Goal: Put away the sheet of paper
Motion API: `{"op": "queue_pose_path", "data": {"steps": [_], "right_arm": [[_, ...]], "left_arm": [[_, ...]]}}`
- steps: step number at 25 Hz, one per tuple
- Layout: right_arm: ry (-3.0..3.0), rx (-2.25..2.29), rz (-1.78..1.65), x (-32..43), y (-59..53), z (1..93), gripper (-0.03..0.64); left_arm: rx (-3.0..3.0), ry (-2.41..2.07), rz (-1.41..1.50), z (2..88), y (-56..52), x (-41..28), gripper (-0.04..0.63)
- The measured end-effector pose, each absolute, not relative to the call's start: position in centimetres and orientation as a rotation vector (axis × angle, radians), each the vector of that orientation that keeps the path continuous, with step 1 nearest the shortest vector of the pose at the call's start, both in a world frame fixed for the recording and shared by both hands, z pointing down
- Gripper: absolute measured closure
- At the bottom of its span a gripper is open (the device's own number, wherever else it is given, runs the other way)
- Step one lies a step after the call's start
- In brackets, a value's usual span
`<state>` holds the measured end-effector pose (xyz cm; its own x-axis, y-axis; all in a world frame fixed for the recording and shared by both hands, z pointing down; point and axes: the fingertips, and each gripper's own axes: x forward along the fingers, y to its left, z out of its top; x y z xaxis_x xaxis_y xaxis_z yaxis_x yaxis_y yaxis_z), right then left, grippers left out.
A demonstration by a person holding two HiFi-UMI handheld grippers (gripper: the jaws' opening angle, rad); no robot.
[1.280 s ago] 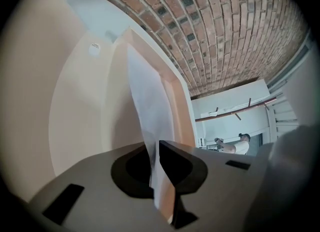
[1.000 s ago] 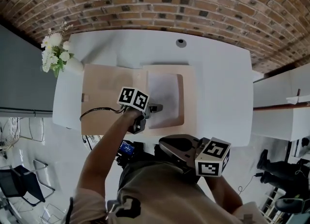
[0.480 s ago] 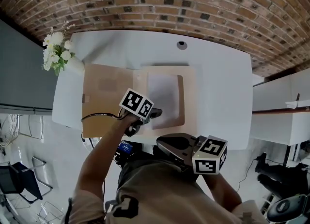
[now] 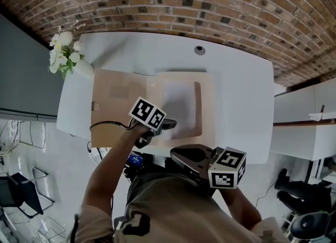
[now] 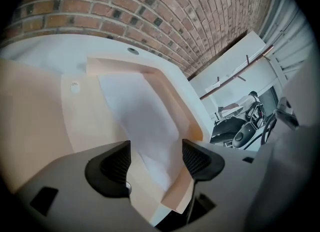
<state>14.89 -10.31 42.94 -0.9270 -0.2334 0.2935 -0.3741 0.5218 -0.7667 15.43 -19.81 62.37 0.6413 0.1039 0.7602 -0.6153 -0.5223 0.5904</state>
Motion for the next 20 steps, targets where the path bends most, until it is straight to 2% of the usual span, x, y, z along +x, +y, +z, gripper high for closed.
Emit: {"op": "queue_pose_path", "data": {"steps": [14,16,20], "right_arm": [[-2.639,0.522,1.251,11.5,-10.3,41.5,0.594],[-2.642,0.519,1.234,10.8,-10.2,41.3,0.594],[-2.651,0.509,1.198,9.3,-9.9,40.9,0.594]], "left_arm": [[2.183,-0.627,0.865,53.3,-19.6,8.2,0.285],[2.213,-0.661,0.848,52.2,-19.0,6.9,0.305],[2.260,-0.756,0.727,49.7,-18.5,4.6,0.400]]}}
